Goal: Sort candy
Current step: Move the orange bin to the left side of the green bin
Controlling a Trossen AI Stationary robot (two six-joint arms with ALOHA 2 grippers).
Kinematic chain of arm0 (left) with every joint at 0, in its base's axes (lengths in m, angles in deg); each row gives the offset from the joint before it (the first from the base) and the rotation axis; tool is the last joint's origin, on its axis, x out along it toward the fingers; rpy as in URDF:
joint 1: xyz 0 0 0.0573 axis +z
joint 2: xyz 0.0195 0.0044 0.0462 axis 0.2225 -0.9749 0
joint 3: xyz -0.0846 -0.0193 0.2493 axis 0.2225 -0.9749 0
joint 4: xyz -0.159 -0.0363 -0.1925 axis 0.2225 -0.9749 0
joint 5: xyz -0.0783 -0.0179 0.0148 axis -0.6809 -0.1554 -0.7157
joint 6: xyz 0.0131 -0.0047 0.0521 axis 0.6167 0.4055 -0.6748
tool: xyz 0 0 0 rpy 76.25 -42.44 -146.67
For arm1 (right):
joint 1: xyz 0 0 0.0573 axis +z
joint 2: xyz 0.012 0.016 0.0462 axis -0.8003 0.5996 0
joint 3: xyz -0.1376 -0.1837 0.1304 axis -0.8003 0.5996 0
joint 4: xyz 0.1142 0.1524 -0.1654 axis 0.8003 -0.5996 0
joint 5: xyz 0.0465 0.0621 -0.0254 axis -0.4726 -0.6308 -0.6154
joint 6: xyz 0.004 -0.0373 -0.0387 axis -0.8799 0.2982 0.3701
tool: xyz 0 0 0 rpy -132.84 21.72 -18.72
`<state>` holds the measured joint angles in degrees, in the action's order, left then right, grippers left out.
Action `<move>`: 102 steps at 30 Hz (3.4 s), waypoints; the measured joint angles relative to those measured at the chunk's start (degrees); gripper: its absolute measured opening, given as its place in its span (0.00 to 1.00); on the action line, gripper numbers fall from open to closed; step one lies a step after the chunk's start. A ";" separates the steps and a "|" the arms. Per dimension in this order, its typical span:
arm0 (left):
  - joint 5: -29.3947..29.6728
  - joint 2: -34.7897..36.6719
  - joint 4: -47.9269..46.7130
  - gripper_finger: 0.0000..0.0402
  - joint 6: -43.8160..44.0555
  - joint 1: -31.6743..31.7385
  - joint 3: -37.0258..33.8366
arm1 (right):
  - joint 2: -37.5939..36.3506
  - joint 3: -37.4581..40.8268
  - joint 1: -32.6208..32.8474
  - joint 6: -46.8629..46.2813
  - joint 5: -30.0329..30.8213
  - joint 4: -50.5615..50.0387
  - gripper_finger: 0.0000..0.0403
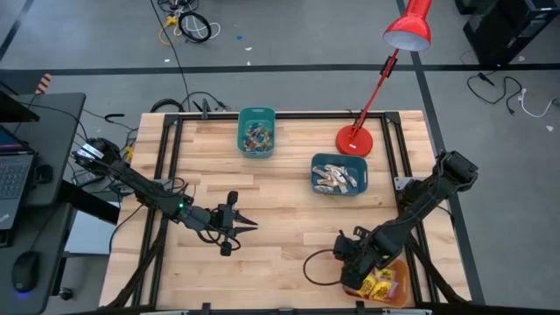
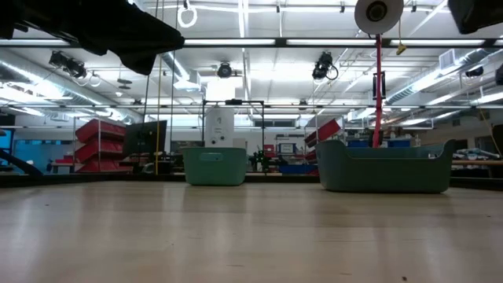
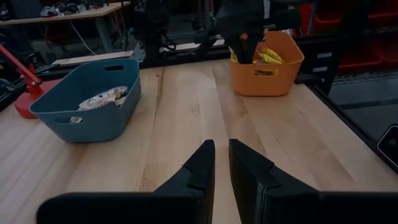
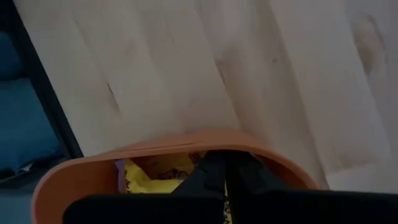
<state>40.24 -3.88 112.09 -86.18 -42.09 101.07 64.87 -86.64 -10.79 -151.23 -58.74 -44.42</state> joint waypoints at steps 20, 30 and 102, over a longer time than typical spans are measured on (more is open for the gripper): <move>11.22 5.64 3.00 0.07 -3.71 -4.20 0.00 | 0.07 0.00 -10.77 20.74 1.71 5.90 0.00; 16.19 12.92 0.45 0.04 -7.86 -12.34 0.00 | 0.07 0.00 -16.56 30.29 3.18 9.69 0.00; 42.61 13.18 -9.21 0.03 -2.17 -25.40 0.00 | -9.01 11.00 -3.36 0.58 5.06 2.09 0.00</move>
<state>82.86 9.30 102.88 -88.35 -67.49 101.07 55.87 -75.65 -14.14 -150.64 -53.68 -42.33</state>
